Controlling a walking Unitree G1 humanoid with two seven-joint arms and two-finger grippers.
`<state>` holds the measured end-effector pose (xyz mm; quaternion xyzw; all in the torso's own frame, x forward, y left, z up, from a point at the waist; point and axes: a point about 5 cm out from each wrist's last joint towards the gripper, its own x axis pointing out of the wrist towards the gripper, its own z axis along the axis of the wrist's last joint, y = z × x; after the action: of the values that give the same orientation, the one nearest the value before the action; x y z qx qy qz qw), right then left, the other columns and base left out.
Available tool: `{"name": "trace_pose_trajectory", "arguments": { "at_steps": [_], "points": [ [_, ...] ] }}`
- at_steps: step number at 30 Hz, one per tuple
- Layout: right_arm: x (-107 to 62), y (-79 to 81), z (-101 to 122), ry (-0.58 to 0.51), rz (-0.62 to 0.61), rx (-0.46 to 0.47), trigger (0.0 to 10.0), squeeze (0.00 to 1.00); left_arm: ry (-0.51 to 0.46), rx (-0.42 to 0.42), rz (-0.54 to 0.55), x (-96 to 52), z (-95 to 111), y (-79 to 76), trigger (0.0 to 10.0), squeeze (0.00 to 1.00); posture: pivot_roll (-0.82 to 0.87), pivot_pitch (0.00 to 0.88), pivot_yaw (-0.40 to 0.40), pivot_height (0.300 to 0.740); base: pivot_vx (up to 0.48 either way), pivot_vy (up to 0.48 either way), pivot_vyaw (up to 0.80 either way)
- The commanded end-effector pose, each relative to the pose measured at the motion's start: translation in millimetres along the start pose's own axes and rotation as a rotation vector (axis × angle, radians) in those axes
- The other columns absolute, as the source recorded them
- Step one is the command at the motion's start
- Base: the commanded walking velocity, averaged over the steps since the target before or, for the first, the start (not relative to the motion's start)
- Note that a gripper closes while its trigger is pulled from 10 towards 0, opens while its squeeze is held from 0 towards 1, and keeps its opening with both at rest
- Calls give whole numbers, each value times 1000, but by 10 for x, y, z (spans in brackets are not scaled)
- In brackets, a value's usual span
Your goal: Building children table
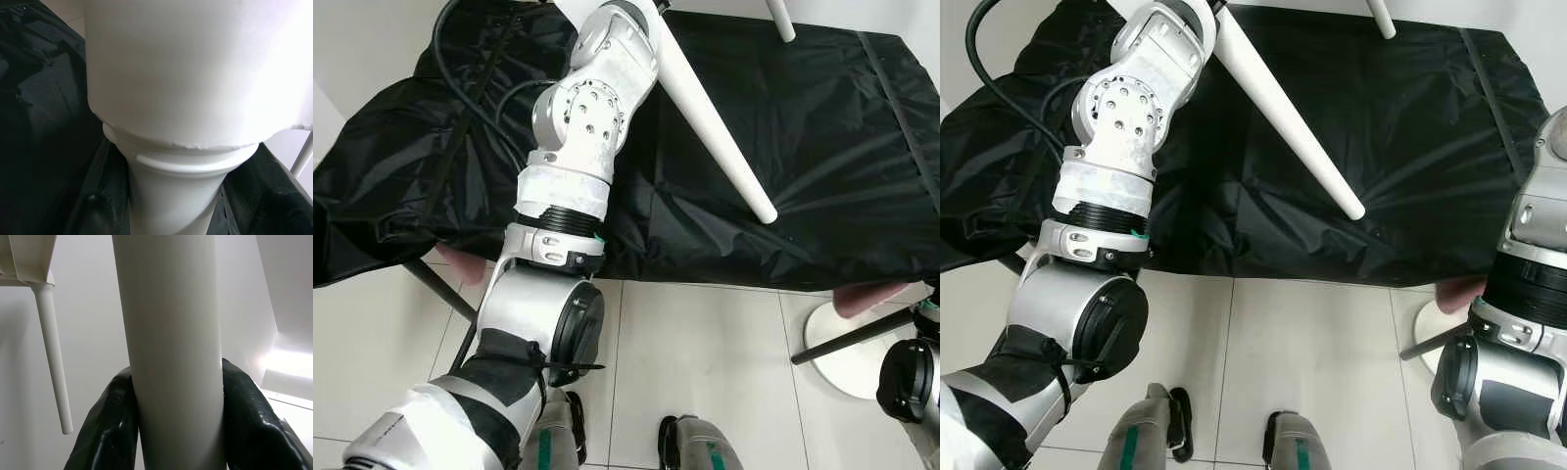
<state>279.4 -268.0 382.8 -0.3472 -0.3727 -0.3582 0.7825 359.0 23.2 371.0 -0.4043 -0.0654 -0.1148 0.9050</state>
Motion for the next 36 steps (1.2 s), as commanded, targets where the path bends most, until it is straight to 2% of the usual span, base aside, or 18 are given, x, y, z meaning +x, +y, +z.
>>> {"name": "trace_pose_trajectory", "arguments": {
  "at_steps": [1,36],
  "points": [
    [-186,336,-77,47,161,6,10000,0,-48,-54,-522,-202,108,-648,0,0,-91,172,-23,740,0,0,0],
    [-186,336,-77,47,161,6,10000,0,-48,-54,-522,-202,108,-648,0,0,-91,172,-23,740,0,0,0]
  ]
}}
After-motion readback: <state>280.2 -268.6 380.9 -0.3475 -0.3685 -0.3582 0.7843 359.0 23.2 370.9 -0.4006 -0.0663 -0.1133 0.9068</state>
